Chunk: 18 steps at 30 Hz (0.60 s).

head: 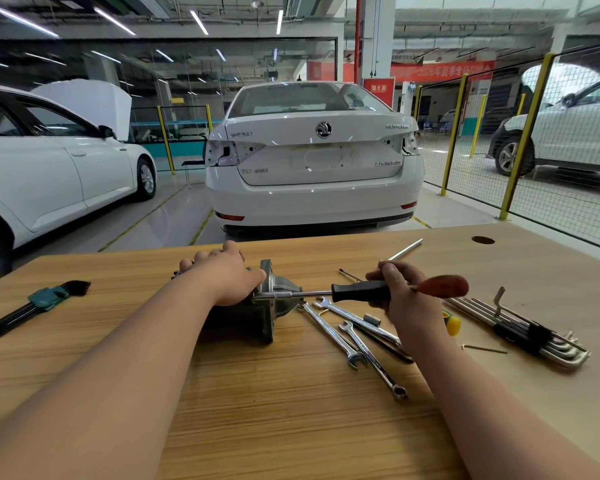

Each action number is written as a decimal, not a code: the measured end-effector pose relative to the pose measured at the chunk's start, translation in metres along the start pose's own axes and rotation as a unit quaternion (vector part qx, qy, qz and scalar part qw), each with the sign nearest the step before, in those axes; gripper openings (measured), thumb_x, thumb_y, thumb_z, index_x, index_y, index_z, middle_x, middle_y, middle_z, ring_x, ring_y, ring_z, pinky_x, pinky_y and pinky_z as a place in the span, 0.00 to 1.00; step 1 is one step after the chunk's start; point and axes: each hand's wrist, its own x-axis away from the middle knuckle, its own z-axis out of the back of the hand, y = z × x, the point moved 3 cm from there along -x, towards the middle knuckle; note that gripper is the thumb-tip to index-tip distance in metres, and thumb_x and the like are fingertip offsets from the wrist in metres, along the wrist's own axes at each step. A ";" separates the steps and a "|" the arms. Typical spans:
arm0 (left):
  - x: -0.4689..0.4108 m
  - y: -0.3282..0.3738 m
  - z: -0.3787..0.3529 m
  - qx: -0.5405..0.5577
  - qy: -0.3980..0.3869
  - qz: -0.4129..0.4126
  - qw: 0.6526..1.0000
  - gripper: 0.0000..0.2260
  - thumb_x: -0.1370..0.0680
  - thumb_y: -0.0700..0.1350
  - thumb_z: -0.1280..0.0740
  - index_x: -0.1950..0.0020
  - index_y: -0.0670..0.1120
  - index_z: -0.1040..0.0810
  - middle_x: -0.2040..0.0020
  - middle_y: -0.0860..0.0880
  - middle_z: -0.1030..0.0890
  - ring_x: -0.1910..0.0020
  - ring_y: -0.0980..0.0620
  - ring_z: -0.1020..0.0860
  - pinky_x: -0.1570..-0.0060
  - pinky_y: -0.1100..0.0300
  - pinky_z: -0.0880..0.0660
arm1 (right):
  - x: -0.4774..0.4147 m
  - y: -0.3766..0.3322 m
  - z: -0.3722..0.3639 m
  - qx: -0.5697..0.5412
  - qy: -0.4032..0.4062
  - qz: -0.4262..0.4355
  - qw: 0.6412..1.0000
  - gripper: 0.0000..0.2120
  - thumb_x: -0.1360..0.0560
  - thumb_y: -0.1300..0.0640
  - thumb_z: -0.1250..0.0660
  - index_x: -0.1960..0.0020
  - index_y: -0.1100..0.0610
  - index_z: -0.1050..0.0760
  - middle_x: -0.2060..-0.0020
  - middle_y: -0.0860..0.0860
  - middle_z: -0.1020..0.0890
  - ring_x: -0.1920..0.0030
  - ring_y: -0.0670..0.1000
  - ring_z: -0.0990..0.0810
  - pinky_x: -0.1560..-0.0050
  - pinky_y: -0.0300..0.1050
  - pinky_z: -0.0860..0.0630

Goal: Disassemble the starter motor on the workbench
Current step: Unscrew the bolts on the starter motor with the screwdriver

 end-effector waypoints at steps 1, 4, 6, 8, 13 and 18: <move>0.000 0.000 0.000 0.000 -0.002 -0.001 1.000 0.26 0.22 0.63 0.44 0.31 0.48 0.38 0.31 0.45 0.32 0.32 0.42 0.37 0.38 0.48 0.41 | -0.001 0.001 0.000 -0.003 0.001 -0.007 1.000 0.06 0.19 0.59 0.37 0.48 0.50 0.23 0.55 0.49 0.14 0.52 0.52 0.16 0.61 0.41 0.21; -0.001 0.001 0.000 -0.001 -0.003 -0.002 1.000 0.26 0.22 0.63 0.44 0.31 0.48 0.37 0.31 0.45 0.32 0.32 0.42 0.37 0.37 0.48 0.41 | -0.002 0.000 0.001 -0.018 -0.038 -0.012 0.999 0.11 0.23 0.60 0.36 0.44 0.47 0.24 0.46 0.47 0.16 0.49 0.50 0.18 0.56 0.44 0.21; -0.001 0.001 0.001 0.000 -0.003 -0.003 1.000 0.26 0.22 0.64 0.44 0.31 0.49 0.37 0.31 0.45 0.32 0.32 0.42 0.37 0.37 0.48 0.41 | -0.002 0.000 0.003 -0.043 -0.074 -0.014 0.996 0.18 0.31 0.59 0.36 0.43 0.47 0.24 0.41 0.47 0.20 0.46 0.51 0.19 0.50 0.46 0.22; -0.002 -0.001 0.001 0.000 -0.011 -0.005 1.000 0.27 0.22 0.64 0.44 0.30 0.48 0.38 0.31 0.45 0.32 0.31 0.42 0.37 0.36 0.47 0.41 | 0.001 -0.003 0.004 -0.026 -0.091 -0.001 0.995 0.20 0.33 0.59 0.36 0.44 0.45 0.24 0.40 0.47 0.21 0.46 0.52 0.18 0.51 0.43 0.22; 0.000 -0.002 0.002 -0.003 -0.029 -0.024 0.999 0.21 0.22 0.63 0.45 0.35 0.53 0.32 0.32 0.46 0.31 0.32 0.42 0.38 0.37 0.46 0.40 | 0.001 -0.006 0.001 0.034 -0.037 0.035 0.998 0.05 0.20 0.57 0.36 0.49 0.47 0.24 0.49 0.52 0.16 0.59 0.51 0.17 0.72 0.34 0.26; 0.003 -0.003 -0.001 0.002 -0.014 -0.034 0.999 0.19 0.22 0.64 0.46 0.36 0.55 0.32 0.31 0.45 0.33 0.32 0.41 0.37 0.36 0.45 0.40 | -0.001 -0.003 0.004 0.004 -0.068 0.016 0.998 0.11 0.22 0.60 0.35 0.44 0.45 0.24 0.45 0.47 0.16 0.63 0.49 0.17 0.67 0.38 0.23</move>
